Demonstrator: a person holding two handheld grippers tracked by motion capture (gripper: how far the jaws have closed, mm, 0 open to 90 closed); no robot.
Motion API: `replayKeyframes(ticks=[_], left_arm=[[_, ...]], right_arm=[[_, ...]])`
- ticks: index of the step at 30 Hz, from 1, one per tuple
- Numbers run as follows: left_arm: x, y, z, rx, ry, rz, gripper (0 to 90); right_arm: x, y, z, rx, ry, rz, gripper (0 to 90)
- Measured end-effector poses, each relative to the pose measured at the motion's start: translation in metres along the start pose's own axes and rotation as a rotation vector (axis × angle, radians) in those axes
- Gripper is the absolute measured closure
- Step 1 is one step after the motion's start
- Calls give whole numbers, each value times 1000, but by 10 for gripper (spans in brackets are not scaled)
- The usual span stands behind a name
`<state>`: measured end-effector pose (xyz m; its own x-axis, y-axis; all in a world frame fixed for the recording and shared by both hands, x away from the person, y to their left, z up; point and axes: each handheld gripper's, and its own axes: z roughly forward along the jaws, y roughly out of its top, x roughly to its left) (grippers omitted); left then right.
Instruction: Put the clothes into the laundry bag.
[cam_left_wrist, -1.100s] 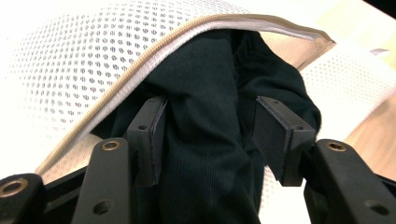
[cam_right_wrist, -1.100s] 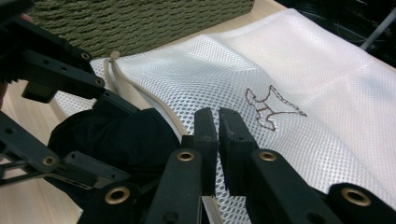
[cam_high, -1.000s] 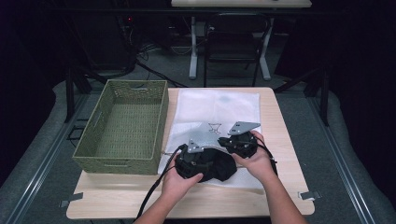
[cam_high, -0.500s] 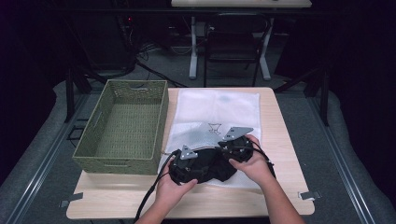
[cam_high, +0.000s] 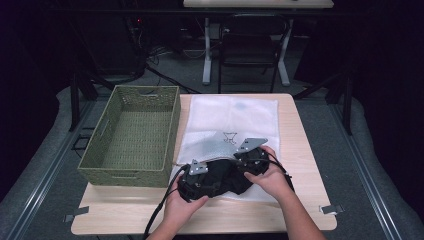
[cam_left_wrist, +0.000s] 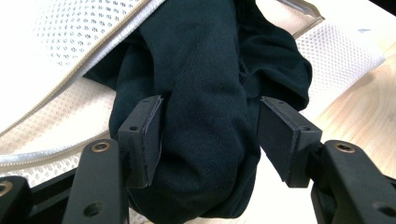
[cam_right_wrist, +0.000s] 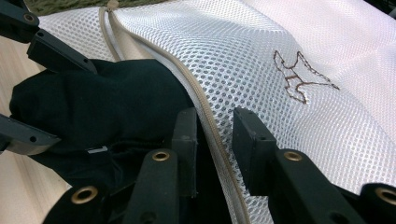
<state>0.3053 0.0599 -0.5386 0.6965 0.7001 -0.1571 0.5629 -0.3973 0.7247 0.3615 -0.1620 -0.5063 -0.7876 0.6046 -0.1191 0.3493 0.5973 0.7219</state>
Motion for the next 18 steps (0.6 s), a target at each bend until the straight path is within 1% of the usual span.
replayKeyframes(ticks=[2,3,7,8,10,12,13,16,18], left_arm=[[0,-2,2,-7,6,-5,431],[1,-2,3,1,3,-2,435],[1,-5,6,2,3,2,438],[0,-6,6,-3,10,6,438],[0,-6,7,3,6,9,438],[0,-7,8,-2,10,5,443],[0,-7,8,-2,7,-1,445],[0,-7,9,4,-2,-1,458],[0,-8,10,1,1,-2,476]], right_arm=[[0,0,1,3,-2,-5,720],[0,0,2,5,-3,-6,725],[1,-1,3,12,-6,-13,744],[1,-1,3,13,-7,-13,746],[2,-1,4,16,-8,-15,758],[2,-1,4,18,-11,-17,777],[2,-1,5,19,-10,-18,789],[3,-1,5,27,-10,-23,817],[4,-1,6,30,-11,-29,831]])
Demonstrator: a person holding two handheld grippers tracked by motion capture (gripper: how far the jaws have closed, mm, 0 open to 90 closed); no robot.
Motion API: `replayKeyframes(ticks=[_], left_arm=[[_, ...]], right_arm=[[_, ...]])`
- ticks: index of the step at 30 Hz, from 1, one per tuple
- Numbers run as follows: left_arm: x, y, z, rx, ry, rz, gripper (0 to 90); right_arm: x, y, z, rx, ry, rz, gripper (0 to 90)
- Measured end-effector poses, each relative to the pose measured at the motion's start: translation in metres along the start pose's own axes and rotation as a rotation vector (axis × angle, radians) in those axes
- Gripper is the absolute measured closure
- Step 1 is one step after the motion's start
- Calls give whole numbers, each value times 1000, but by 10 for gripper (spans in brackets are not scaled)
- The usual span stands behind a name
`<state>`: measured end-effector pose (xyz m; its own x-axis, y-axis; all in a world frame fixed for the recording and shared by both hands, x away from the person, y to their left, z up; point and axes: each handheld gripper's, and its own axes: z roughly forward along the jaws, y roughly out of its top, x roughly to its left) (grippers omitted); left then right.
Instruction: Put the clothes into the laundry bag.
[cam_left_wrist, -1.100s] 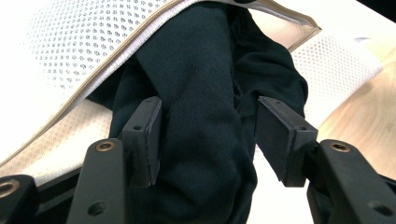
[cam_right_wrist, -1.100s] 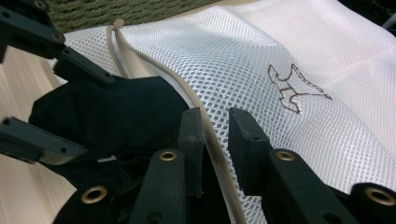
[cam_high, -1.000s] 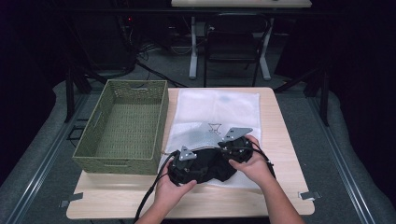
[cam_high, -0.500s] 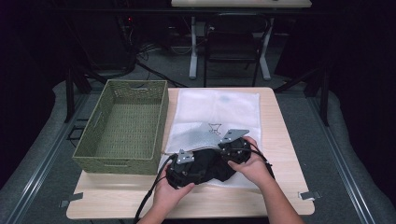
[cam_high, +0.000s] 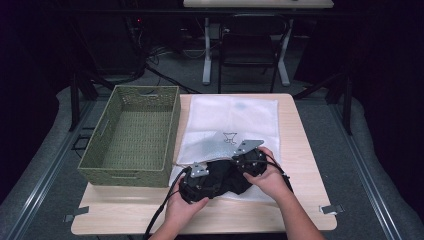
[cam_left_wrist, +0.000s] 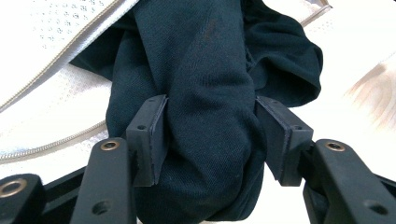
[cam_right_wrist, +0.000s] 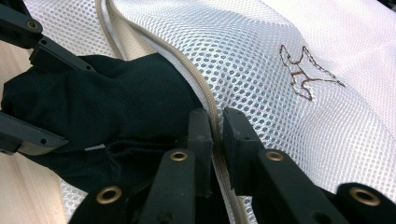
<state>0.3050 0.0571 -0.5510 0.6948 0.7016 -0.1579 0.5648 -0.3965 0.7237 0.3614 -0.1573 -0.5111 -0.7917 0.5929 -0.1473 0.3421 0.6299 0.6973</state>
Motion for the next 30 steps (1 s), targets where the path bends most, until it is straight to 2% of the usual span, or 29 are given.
replayKeyframes(ticks=[10,20,30], left_arm=[[1,-2,1,8,-10,17,575],[1,-1,1,2,-6,9,653],[0,2,1,-1,-6,5,693]], right_arm=[[0,0,0,2,4,2,878],[1,1,-2,-2,0,11,886],[2,4,-5,-10,-1,12,888]])
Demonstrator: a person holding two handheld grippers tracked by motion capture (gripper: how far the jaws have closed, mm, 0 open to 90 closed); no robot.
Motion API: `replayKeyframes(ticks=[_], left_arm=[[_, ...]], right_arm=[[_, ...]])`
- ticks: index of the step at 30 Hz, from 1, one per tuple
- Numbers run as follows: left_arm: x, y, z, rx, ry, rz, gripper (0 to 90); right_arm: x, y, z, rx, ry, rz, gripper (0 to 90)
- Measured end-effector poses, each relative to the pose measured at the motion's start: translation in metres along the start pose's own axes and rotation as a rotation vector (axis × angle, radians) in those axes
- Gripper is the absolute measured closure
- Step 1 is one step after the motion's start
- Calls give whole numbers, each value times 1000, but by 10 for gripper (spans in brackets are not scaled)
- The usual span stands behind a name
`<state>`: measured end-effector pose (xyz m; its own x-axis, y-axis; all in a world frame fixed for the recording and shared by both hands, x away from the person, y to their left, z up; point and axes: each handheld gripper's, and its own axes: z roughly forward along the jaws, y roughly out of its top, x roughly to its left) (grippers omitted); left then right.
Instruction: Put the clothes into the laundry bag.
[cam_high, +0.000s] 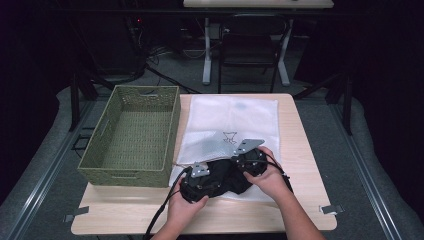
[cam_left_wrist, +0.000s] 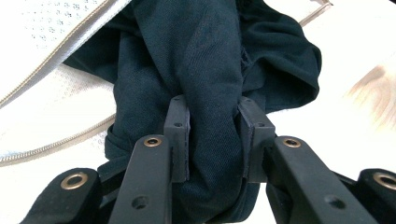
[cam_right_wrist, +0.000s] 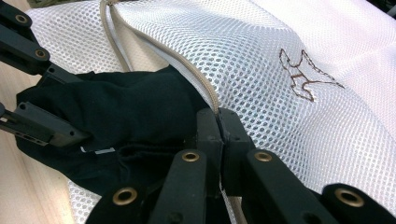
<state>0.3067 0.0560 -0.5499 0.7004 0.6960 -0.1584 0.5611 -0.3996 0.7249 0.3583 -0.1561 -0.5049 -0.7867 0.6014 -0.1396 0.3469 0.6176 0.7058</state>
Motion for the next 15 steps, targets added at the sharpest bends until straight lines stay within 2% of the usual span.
replayKeyframes(ticks=[4,7,15], left_arm=[[-1,4,0,-11,7,-6,697],[0,8,1,-2,9,7,698],[2,18,6,4,21,1,698]], right_arm=[[0,1,-1,-6,-3,-9,889],[0,2,-2,-11,-2,-6,888],[-1,3,-4,-20,-2,-4,888]])
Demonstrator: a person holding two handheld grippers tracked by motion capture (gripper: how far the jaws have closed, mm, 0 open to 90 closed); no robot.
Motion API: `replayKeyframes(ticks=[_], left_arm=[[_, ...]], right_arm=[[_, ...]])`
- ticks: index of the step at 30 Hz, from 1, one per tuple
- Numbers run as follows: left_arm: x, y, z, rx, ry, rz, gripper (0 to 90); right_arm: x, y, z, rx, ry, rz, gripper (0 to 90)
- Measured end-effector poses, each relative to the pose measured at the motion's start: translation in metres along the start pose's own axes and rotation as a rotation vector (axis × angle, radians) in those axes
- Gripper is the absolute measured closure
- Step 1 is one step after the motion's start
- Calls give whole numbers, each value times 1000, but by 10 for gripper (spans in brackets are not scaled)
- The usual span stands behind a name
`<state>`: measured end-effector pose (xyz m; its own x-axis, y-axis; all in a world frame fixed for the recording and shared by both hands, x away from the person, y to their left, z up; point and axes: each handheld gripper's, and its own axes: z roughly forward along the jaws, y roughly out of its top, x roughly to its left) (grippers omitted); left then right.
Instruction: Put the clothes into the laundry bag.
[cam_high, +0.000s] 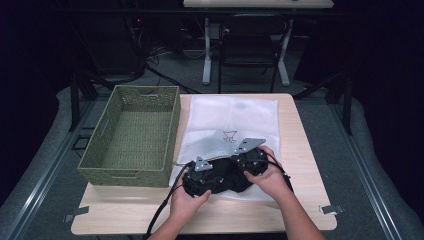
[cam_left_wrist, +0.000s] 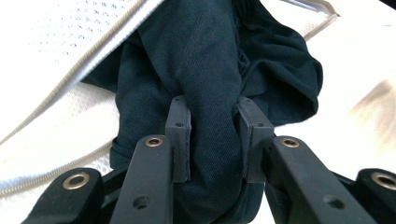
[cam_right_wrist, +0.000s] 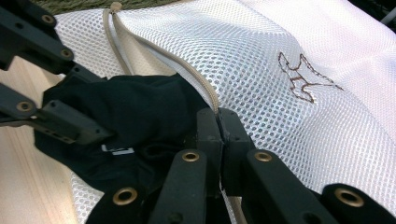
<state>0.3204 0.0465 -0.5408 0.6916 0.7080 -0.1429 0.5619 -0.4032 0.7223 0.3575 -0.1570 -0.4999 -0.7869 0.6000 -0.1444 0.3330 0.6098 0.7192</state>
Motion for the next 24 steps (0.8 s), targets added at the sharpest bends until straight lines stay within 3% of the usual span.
replayKeyframes(ticks=[24], left_arm=[[7,15,20,-24,41,-35,693]], right_arm=[[1,1,-1,-7,0,0,889]])
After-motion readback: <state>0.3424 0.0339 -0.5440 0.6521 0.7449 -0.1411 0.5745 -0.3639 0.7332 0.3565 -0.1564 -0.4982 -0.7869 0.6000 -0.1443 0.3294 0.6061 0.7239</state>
